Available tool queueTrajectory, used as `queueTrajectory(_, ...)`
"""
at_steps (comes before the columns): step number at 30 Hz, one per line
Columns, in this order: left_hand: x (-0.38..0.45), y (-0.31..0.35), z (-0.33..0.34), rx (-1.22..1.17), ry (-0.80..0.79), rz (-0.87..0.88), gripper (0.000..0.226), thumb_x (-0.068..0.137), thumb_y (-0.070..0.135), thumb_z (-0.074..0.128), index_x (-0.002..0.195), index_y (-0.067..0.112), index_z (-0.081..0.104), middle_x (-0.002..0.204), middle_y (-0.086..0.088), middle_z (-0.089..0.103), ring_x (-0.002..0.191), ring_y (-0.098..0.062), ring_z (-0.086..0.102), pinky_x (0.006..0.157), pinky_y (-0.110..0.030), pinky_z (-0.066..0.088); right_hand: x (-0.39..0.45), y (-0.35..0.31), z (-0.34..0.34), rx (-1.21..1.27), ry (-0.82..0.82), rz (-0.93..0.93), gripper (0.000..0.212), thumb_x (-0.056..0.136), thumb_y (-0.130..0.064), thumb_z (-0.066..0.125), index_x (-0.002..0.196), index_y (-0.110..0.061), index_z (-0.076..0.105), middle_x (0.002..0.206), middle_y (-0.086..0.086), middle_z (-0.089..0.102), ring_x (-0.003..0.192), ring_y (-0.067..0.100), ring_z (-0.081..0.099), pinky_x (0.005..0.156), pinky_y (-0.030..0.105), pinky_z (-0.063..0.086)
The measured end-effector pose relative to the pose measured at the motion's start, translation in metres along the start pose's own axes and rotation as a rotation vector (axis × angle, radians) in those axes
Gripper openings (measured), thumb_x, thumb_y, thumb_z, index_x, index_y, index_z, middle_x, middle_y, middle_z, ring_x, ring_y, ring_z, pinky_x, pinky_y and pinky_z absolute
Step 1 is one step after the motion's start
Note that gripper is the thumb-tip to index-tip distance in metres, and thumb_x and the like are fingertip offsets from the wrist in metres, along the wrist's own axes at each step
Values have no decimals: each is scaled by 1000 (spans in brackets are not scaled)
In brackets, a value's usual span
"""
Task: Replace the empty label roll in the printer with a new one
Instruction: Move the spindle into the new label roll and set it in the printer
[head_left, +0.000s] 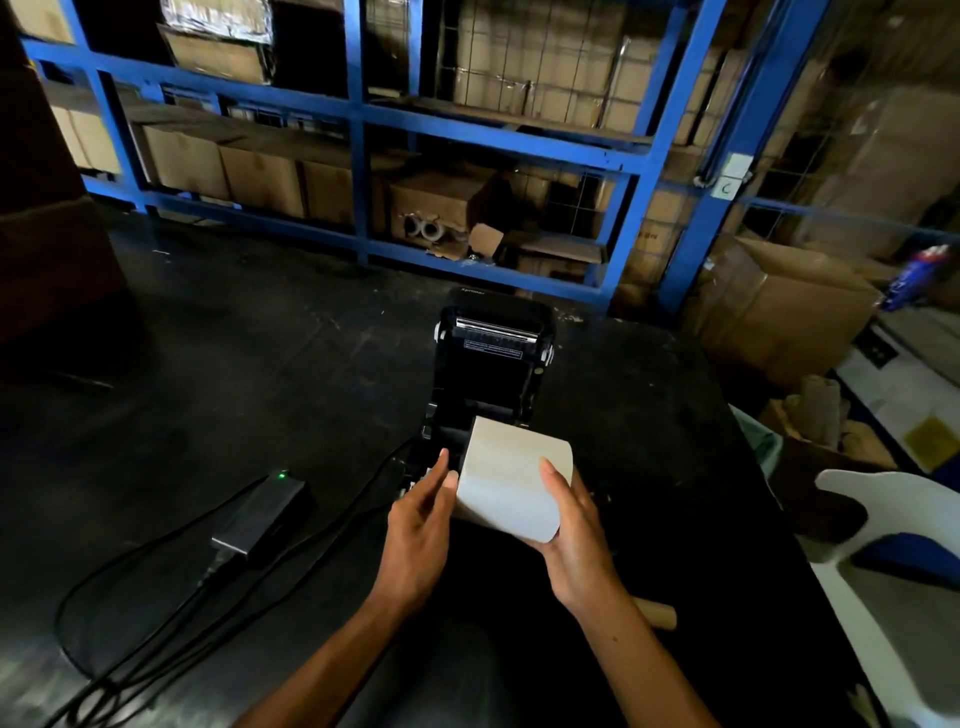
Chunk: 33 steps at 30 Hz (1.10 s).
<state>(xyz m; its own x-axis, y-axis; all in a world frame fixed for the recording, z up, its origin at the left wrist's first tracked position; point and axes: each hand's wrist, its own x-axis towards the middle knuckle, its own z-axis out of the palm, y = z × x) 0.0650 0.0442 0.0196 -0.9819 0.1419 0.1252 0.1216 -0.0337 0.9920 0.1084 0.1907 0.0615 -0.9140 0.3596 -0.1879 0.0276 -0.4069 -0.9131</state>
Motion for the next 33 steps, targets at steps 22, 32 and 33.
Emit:
queueTrajectory(22, 63, -8, -32, -7, -68, -34, 42, 100, 20, 43, 141, 11, 41, 112, 21, 60, 103, 20, 55, 88, -6, 46, 55, 20, 46, -61, 13, -49, 34, 87, -37, 60, 121, -32, 60, 116, -1, 70, 104, 20, 67, 97, 51, 50)
queueTrajectory(32, 120, 24, -19, -151, -157, -366, 44, 83, 65, 50, 110, 32, 63, 109, 3, 70, 99, -16, 66, 83, -38, 56, 110, 12, 50, -68, 25, -49, 41, 90, -30, 60, 130, -32, 53, 121, 1, 68, 106, 21, 67, 93, 51, 52)
queueTrajectory(33, 127, 24, -15, -136, -124, -398, 49, 81, 63, 55, 114, 26, 59, 112, -1, 66, 101, -19, 64, 87, -44, 55, 115, 12, 50, -83, 25, -43, 42, 90, -31, 60, 132, -32, 52, 121, 1, 68, 105, 21, 67, 93, 52, 52)
